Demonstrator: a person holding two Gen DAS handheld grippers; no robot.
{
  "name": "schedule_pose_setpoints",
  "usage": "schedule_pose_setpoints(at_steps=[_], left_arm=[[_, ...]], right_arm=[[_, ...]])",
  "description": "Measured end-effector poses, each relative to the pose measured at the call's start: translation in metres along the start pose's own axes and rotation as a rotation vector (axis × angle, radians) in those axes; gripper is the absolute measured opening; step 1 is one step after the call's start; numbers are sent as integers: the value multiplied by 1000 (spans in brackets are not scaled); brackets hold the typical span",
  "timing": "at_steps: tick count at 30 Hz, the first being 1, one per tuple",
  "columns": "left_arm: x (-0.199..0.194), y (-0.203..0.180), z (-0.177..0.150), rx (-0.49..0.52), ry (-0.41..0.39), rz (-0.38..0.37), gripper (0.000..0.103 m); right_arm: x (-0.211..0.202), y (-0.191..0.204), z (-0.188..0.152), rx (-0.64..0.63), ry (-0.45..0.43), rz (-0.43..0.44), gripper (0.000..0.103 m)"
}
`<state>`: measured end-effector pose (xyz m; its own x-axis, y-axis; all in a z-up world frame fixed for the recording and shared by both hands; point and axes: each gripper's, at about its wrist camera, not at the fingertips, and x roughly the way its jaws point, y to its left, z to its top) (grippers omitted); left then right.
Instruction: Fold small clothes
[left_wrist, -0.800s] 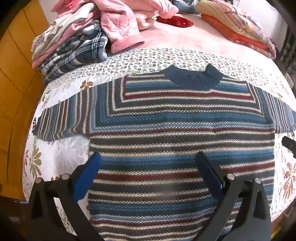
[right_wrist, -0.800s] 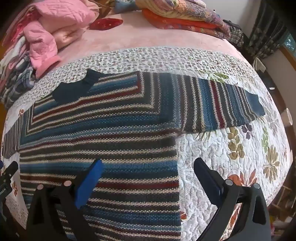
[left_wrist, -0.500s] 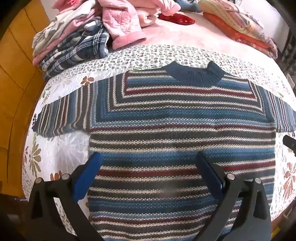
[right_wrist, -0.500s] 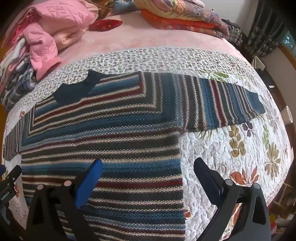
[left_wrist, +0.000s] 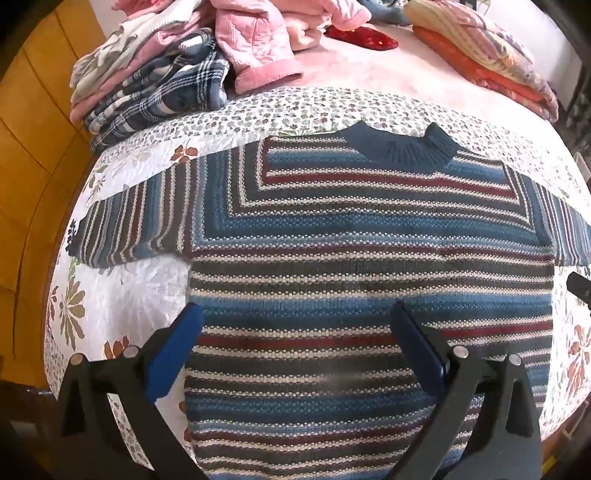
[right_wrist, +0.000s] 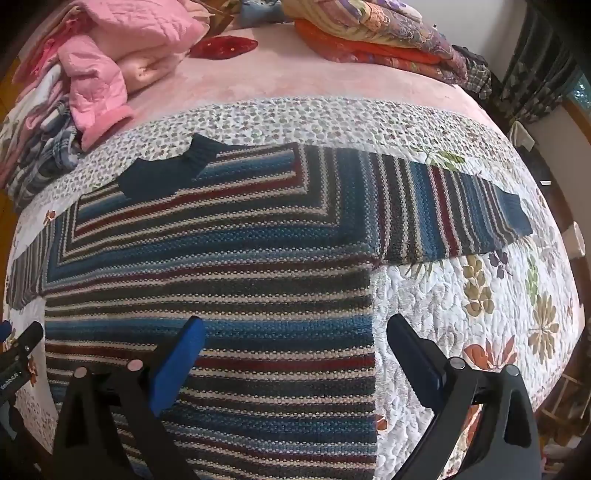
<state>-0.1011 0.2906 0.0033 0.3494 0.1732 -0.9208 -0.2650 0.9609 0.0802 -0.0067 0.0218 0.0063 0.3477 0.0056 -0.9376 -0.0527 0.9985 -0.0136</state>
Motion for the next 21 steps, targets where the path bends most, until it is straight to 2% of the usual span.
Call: schedule_pose_setpoints(at_steps=[21], left_arm=[[1,7,0,2,2,7,100]], right_arm=[[3,9,-3,-21,6,3,99]])
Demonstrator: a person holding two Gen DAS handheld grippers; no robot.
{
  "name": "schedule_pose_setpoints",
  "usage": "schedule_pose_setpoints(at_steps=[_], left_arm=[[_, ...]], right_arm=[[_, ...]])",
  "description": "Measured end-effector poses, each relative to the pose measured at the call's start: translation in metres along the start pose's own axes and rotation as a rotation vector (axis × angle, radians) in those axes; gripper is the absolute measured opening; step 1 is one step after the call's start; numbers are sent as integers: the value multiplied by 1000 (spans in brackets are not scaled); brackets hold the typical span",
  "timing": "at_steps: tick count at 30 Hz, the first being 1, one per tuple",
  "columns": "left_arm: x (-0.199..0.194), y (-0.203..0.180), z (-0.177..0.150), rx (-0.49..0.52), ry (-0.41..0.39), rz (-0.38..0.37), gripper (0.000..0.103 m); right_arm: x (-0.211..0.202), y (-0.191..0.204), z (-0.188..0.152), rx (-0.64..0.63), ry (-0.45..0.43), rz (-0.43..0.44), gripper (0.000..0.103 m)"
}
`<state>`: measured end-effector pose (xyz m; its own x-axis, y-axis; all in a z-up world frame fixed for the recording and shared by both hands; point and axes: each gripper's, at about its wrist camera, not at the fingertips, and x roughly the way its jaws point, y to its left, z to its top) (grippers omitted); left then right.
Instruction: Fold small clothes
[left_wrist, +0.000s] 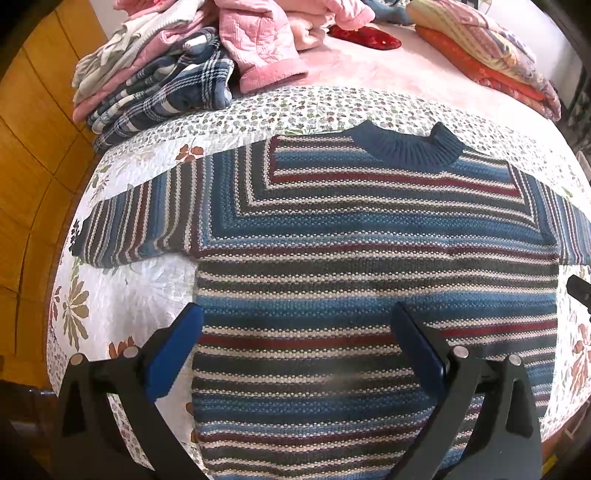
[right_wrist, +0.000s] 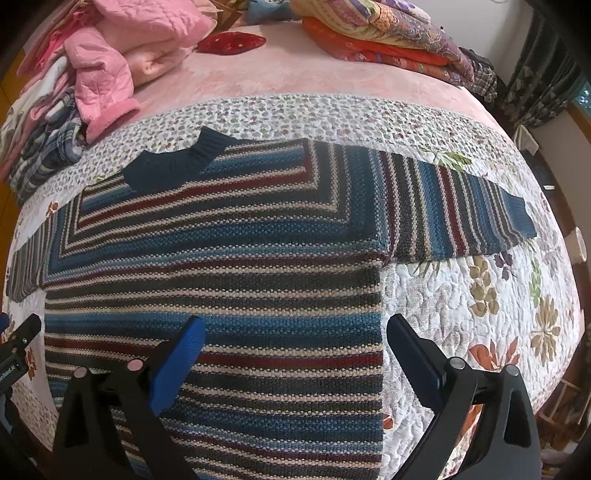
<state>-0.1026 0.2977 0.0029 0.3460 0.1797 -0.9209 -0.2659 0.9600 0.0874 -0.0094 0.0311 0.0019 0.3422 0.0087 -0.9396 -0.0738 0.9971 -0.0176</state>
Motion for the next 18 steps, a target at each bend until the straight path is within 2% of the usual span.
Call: schedule_pose_setpoints(at_steps=[18], left_arm=[[1,-1,2,14,-5,4,100]], right_arm=[[4,2,-1,-1,4,8,99]])
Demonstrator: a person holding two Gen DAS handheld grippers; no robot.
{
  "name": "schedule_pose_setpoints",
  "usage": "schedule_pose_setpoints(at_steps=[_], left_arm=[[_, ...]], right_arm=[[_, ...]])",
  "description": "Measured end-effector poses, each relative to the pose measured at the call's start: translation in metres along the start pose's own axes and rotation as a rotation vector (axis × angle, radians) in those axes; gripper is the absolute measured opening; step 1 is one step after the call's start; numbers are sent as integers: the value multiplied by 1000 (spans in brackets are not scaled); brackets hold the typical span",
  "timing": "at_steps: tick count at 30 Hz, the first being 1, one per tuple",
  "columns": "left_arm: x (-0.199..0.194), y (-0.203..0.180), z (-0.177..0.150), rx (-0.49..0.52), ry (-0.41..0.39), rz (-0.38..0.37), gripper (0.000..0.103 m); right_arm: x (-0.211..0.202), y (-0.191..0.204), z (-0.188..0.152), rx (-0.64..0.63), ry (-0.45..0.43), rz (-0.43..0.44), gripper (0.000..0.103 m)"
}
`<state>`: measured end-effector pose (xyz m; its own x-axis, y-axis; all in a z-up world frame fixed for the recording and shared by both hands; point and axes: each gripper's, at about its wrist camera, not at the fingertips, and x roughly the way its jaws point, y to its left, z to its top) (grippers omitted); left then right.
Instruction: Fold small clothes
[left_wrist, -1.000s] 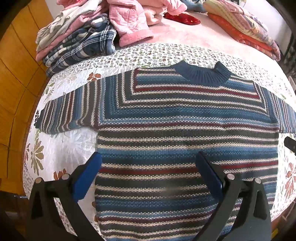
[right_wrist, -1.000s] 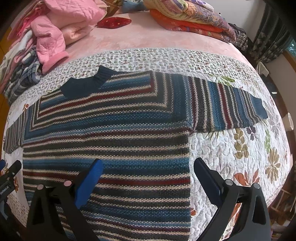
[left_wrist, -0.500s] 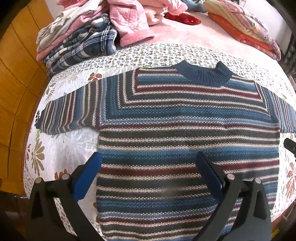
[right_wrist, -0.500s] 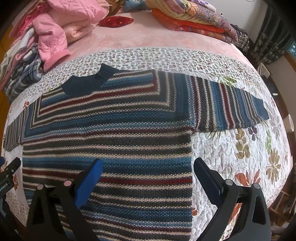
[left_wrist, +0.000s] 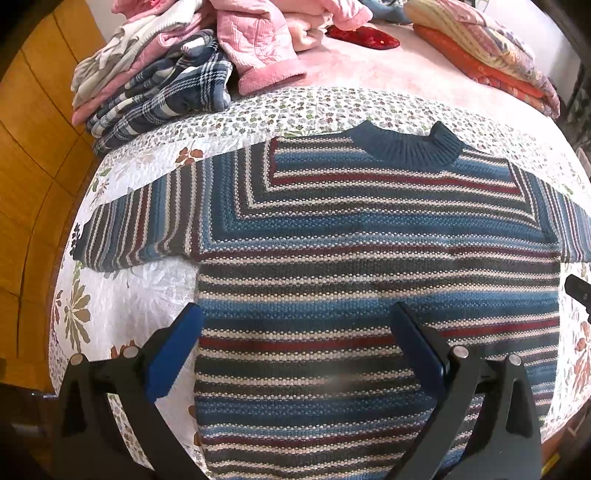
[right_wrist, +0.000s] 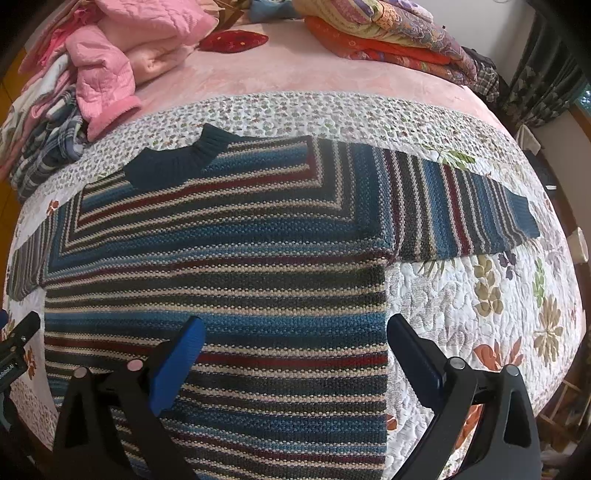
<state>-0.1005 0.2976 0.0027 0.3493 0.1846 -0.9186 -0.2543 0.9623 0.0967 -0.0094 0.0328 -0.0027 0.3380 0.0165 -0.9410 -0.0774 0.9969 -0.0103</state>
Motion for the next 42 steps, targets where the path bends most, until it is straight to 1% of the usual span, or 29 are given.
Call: schedule_pose_setpoints(at_steps=[42], left_arm=[[1,-5,4,20,-5,14,100]], right_arm=[[2,-5,6,-1,-12,-4,99]])
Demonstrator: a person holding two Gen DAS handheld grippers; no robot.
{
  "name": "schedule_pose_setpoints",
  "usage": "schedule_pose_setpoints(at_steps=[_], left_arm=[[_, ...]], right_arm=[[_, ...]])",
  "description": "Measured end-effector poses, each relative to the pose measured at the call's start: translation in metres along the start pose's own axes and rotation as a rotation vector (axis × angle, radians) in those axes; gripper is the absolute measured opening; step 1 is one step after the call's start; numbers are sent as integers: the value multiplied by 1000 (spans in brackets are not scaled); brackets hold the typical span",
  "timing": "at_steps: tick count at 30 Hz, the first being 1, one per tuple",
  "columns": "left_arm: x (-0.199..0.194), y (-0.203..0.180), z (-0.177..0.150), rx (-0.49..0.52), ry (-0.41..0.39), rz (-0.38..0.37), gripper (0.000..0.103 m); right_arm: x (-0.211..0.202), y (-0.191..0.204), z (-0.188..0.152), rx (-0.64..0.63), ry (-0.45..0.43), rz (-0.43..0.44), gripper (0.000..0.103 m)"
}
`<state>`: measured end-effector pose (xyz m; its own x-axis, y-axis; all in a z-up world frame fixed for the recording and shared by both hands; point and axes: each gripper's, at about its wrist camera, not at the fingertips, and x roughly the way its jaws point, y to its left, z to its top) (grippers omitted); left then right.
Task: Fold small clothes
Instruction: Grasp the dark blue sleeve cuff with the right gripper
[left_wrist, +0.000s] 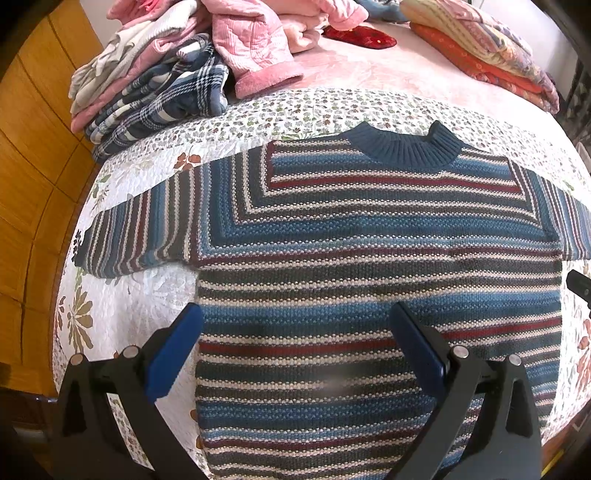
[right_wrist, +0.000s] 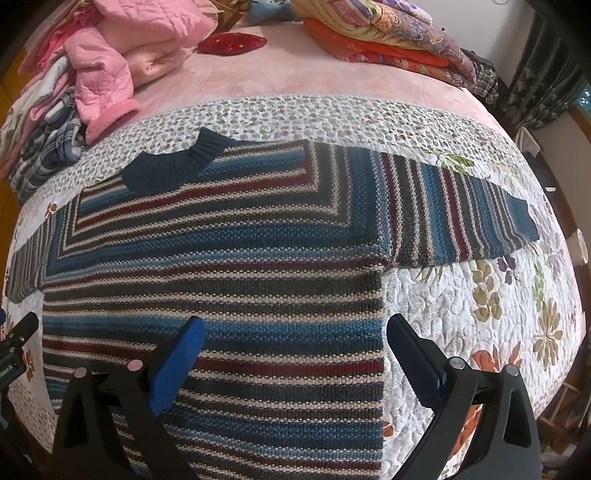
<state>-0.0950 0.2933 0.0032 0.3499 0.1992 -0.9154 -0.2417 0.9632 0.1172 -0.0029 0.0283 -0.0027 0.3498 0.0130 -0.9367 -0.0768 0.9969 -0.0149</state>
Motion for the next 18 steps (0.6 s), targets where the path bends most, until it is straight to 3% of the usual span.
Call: schedule_pose_setpoints(at_steps=[4,6,9,14,18], left_arm=[[4,-9,6,-3,9,-46,100],[8,-16,11,-14,11,-78,100],[14,-34,25,-12,0,-80,100],[19,-72,46,16,-25,-96,100],[22,-101,58,35,-38,-106,100]], right_arm=[[0,-21,1,39,-48,36,99],[7,-49,7,105,-42,80,99],[22,-110,21,241,-20,73,99],[55,-231,51,402,12,-13,99],[98,-332,70,523,103,-45,94]])
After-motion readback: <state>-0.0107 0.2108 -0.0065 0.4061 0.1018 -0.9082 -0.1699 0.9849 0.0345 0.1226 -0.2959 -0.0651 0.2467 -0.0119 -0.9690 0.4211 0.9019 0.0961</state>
